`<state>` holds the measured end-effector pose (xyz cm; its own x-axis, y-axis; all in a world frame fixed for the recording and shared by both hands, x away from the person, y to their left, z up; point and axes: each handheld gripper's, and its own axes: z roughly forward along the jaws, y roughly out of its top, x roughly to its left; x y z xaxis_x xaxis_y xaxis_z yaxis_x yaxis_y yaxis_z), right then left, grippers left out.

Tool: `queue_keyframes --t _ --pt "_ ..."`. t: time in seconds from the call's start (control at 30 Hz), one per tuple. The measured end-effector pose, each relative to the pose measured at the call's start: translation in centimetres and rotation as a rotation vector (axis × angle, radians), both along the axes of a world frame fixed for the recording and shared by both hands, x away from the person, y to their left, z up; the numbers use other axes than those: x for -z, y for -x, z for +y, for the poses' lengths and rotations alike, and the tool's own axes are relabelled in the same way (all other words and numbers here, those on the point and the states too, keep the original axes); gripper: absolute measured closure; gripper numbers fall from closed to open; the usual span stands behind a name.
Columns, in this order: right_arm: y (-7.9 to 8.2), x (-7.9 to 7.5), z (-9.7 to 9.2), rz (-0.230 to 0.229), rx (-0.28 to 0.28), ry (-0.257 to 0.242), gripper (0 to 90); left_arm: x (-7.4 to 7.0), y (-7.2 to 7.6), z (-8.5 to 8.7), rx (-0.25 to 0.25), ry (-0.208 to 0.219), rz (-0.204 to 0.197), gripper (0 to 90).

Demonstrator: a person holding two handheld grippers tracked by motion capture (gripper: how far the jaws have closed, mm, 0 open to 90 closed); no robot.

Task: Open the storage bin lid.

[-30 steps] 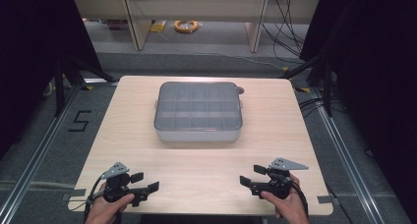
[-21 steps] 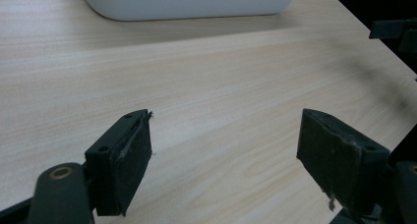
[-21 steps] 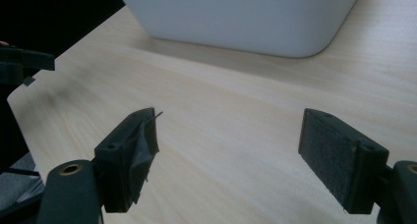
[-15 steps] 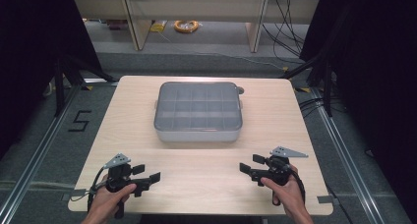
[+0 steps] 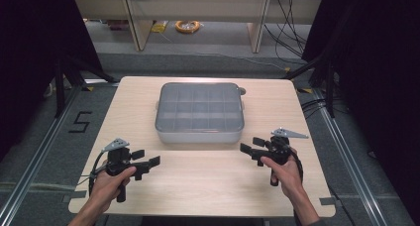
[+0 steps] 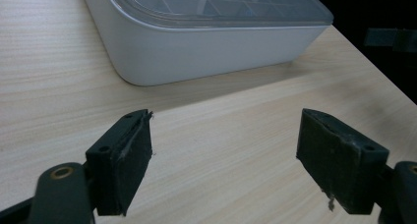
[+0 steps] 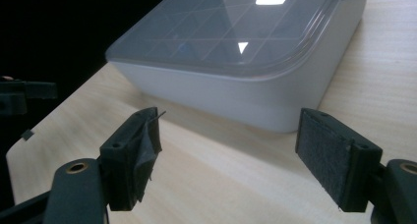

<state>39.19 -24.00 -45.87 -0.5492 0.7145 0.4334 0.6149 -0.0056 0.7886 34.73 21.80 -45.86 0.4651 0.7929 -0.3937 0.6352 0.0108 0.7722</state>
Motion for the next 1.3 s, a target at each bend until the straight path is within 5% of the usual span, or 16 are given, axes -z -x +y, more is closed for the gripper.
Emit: queue_keyframes --t 0.1,0.13,0.27,0.4,0.5,0.53,0.57,0.83,0.97,1.0,1.03,1.2,1.23,1.27,1.3 --pt "-1.1 0.0 0.1 0.013 -0.001 -0.019 25.8 0.2 -0.9 0.0 0.002 -0.008 0.005 20.7" --pt "-1.8 0.2 0.0 -0.015 -0.005 -0.004 25.8 0.3 -1.1 0.0 -0.001 -0.008 0.003 20.8" --pt "-2.8 0.0 0.0 0.021 0.017 -0.025 25.8 0.3 -2.3 0.1 -0.017 0.000 0.010 21.0" --pt "-4.7 -0.1 -0.4 -0.009 0.029 -0.017 26.3 0.1 -4.1 0.1 -0.027 0.024 0.038 21.0" --pt "-5.9 -0.6 -0.4 0.026 0.068 -0.028 27.1 -0.2 -5.6 0.1 -0.034 0.025 0.039 21.0" --pt "-6.7 -0.4 -0.7 -0.008 0.067 0.000 27.3 -0.2 -6.1 0.2 -0.035 0.028 0.039 21.1" --pt "-7.5 -0.7 -0.8 0.012 0.074 -0.039 27.4 -0.3 -6.6 0.2 -0.030 0.027 0.042 21.0" --pt "-10.7 0.0 -0.5 0.023 0.101 -0.034 30.2 -0.1 -10.3 0.0 -0.065 0.020 0.063 21.5" --pt "-11.1 0.1 -0.1 0.094 0.122 -0.059 31.7 0.1 -11.8 0.0 -0.094 0.029 0.079 21.9" --pt "-11.6 0.4 -0.2 0.052 0.108 -0.040 32.6 0.0 -12.1 -0.1 -0.103 0.033 0.076 22.1" --pt "-11.4 0.2 0.1 0.109 0.126 -0.068 32.6 0.0 -12.4 -0.1 -0.103 0.027 0.072 22.1" --pt "-12.6 0.3 0.0 0.060 0.119 -0.056 34.6 0.0 -13.9 -0.4 -0.122 0.019 0.084 22.2" --pt "-12.5 0.1 0.4 0.097 0.125 -0.080 34.7 0.1 -14.3 -0.4 -0.120 0.021 0.087 22.3" --pt "-12.9 0.2 0.3 0.065 0.120 -0.056 34.8 0.2 -14.6 -0.5 -0.123 0.022 0.090 22.5" --pt "-12.7 -0.1 0.8 0.122 0.134 -0.087 35.2 0.3 -14.8 -0.5 -0.128 0.022 0.097 22.6"
